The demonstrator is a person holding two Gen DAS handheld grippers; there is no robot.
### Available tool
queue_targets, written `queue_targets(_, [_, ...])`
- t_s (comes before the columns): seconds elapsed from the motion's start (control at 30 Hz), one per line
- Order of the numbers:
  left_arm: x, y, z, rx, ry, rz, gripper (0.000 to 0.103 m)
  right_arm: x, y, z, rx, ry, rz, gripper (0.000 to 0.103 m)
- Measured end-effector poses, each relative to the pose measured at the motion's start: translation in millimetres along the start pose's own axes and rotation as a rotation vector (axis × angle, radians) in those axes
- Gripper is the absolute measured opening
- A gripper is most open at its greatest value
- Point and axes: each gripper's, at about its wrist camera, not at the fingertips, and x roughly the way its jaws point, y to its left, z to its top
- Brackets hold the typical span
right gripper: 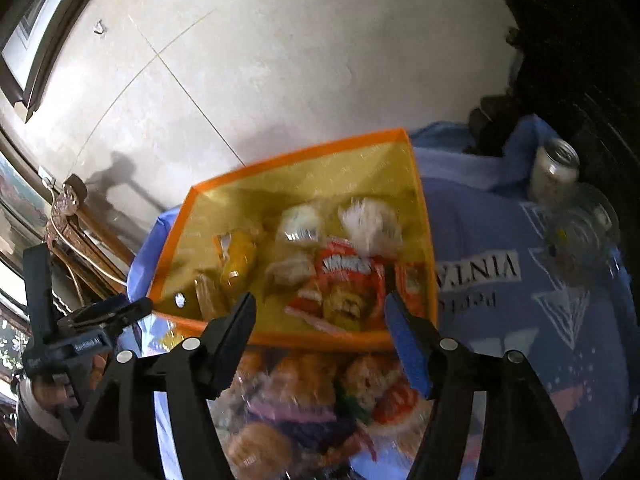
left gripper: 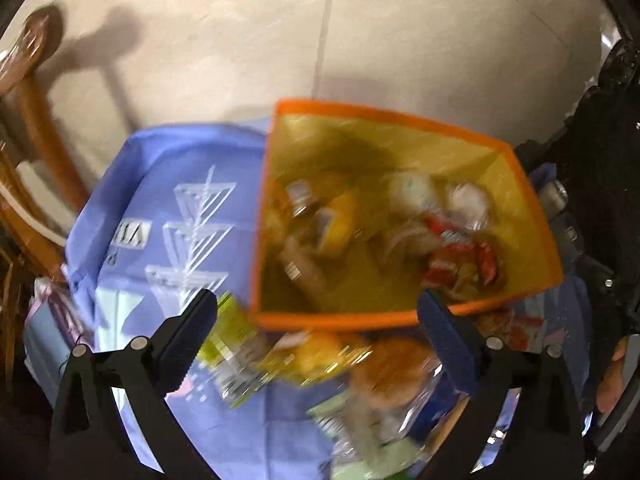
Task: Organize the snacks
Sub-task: 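Carry both bags over the orange box and open both tools, then grasp the yellow-green packet with the left tool while the right tool grasps the round cracker bag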
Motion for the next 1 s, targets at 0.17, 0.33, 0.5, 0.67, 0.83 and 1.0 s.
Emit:
queue_targets(0.17, [-1.1,38.3,-33.4,-0.034,0.036,0.037,0.098,-11.3,-15.4,-33.8,-0.003,0.029,-0.046,0.071])
queue_targets(0.33, [13.5,69.6,-66.3,-0.055,0.098,0.102,0.098,-17.9,-35.9,-63.5,0.034,0.056,-0.081,0.074])
queue_targets(0.5, [40.2,87.7,-75.1,-0.143,0.146,0.118,0.098,-17.6,-48.8,-84.0,0.075,0.089,-0.106,0.074])
queue_targets(0.67, [75.0,95.3,-65.3,-0.196,0.190,0.150,0.098,-7.9,-51.3,-89.5,0.091,0.117,-0.115,0.074])
queue_targets(0.83, [106.5,83.1,-51.6,-0.204,0.222,0.152,0.098,6.2,-48.3,-88.5,0.086,0.138,-0.115,0.074])
queue_targets(1.0, [126.9,83.1,-45.7,-0.270,0.227,0.086,0.099,21.5,-48.9,-89.4,0.089,0.172,-0.115,0.074])
